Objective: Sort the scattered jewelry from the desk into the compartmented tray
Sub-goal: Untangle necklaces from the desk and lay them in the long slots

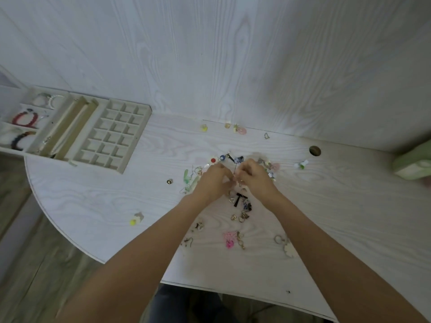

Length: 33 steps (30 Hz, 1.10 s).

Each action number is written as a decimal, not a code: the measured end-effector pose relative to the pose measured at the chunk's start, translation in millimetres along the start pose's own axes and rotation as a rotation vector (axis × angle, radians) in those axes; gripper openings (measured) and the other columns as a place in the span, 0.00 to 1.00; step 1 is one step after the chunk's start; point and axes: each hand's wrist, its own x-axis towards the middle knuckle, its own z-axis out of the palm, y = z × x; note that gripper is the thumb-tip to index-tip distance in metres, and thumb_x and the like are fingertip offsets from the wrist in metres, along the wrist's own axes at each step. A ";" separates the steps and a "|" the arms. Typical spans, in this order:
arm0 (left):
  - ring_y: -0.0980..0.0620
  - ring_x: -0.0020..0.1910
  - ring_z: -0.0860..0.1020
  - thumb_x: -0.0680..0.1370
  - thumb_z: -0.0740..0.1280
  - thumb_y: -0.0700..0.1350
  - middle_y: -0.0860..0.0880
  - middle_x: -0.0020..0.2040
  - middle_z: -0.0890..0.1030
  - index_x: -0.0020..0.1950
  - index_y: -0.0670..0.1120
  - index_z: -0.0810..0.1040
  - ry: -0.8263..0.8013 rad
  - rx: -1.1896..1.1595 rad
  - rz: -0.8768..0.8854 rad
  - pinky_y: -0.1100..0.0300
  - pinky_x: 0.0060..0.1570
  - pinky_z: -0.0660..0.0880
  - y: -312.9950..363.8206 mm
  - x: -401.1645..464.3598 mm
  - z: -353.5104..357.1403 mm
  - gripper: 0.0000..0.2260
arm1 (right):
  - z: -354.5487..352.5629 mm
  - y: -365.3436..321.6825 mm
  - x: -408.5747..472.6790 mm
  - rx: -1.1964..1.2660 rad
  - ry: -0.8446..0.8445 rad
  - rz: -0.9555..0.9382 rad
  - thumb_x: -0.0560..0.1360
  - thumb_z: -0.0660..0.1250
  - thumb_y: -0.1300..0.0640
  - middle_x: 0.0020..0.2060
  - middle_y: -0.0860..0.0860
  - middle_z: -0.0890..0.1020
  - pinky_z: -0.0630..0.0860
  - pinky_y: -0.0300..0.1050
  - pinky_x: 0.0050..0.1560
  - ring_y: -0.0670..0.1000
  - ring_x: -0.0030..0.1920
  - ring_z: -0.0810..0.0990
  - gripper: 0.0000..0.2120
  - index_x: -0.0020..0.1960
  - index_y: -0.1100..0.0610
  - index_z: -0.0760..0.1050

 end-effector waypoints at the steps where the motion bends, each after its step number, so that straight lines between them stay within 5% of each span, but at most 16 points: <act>1: 0.47 0.54 0.77 0.75 0.69 0.44 0.46 0.51 0.79 0.48 0.44 0.81 0.040 -0.140 0.005 0.55 0.56 0.71 0.6 -2.8 -4.3 0.05 | -2.9 -4.8 -0.9 0.108 0.021 0.018 0.78 0.61 0.65 0.40 0.51 0.76 0.76 0.45 0.50 0.49 0.41 0.77 0.08 0.43 0.55 0.70; 4: 0.50 0.45 0.81 0.75 0.70 0.42 0.50 0.39 0.82 0.41 0.48 0.78 0.110 -0.508 0.003 0.56 0.53 0.75 5.4 -15.6 -27.3 0.04 | -14.3 -22.3 -3.0 0.470 0.070 0.095 0.79 0.60 0.66 0.42 0.54 0.76 0.78 0.42 0.51 0.51 0.41 0.81 0.05 0.46 0.58 0.71; 8: 0.51 0.39 0.80 0.75 0.70 0.41 0.42 0.39 0.82 0.44 0.43 0.79 0.093 -0.637 0.005 0.60 0.46 0.74 14.3 -27.2 -63.1 0.02 | -24.7 -48.1 -4.0 0.821 0.042 0.133 0.78 0.59 0.69 0.37 0.54 0.75 0.79 0.50 0.52 0.52 0.41 0.79 0.07 0.45 0.60 0.72; 13: 0.54 0.35 0.73 0.76 0.68 0.40 0.45 0.37 0.75 0.42 0.43 0.79 0.176 -0.680 -0.037 0.63 0.40 0.74 18.5 -34.4 -99.6 0.04 | -28.6 -81.3 -0.9 1.163 0.075 0.194 0.77 0.55 0.72 0.28 0.54 0.72 0.81 0.41 0.35 0.48 0.29 0.72 0.09 0.44 0.63 0.71; 17: 0.60 0.29 0.68 0.76 0.68 0.41 0.49 0.31 0.71 0.39 0.47 0.79 0.300 -0.629 -0.054 0.74 0.33 0.68 14.4 -40.1 -128.6 0.07 | -25.8 -96.0 1.8 0.783 -0.030 0.159 0.79 0.58 0.65 0.27 0.50 0.67 0.63 0.34 0.23 0.44 0.24 0.64 0.06 0.47 0.63 0.73; 19: 0.66 0.26 0.71 0.77 0.67 0.41 0.60 0.26 0.74 0.40 0.46 0.78 0.342 -0.592 -0.046 0.76 0.34 0.67 11.9 -42.3 -142.7 0.06 | -21.4 -99.7 2.0 0.451 -0.153 0.073 0.78 0.63 0.60 0.27 0.48 0.66 0.62 0.35 0.27 0.44 0.26 0.62 0.06 0.47 0.62 0.76; 22: 0.67 0.27 0.72 0.77 0.67 0.42 0.60 0.30 0.76 0.42 0.45 0.79 0.391 -0.555 -0.055 0.78 0.31 0.65 5.4 -49.6 -156.0 0.04 | -7.2 -112.3 2.7 0.153 -0.253 -0.048 0.77 0.66 0.60 0.25 0.45 0.69 0.66 0.35 0.29 0.44 0.26 0.62 0.05 0.45 0.60 0.80; 27: 0.56 0.39 0.79 0.73 0.72 0.47 0.55 0.38 0.82 0.40 0.47 0.83 0.377 -0.513 -0.137 0.65 0.48 0.72 -24.8 -67.0 -174.2 0.05 | 29.9 -135.0 14.1 0.215 -0.182 -0.071 0.79 0.61 0.62 0.26 0.48 0.66 0.70 0.37 0.26 0.45 0.25 0.64 0.09 0.40 0.59 0.76; 29: 0.51 0.32 0.75 0.72 0.73 0.49 0.55 0.31 0.79 0.36 0.47 0.83 0.369 -0.486 -0.175 0.59 0.46 0.71 -40.5 -77.1 -189.8 0.07 | 54.2 -148.4 18.5 0.237 -0.217 -0.088 0.79 0.60 0.63 0.29 0.52 0.72 0.79 0.43 0.33 0.48 0.27 0.72 0.10 0.39 0.59 0.73; 33: 0.62 0.33 0.73 0.76 0.67 0.40 0.52 0.38 0.77 0.40 0.43 0.77 0.418 -0.565 -0.233 0.75 0.35 0.67 -68.3 -93.6 -222.7 0.05 | 107.4 -180.7 25.5 0.213 -0.321 -0.184 0.78 0.60 0.63 0.35 0.55 0.81 0.79 0.46 0.47 0.51 0.37 0.82 0.09 0.40 0.58 0.73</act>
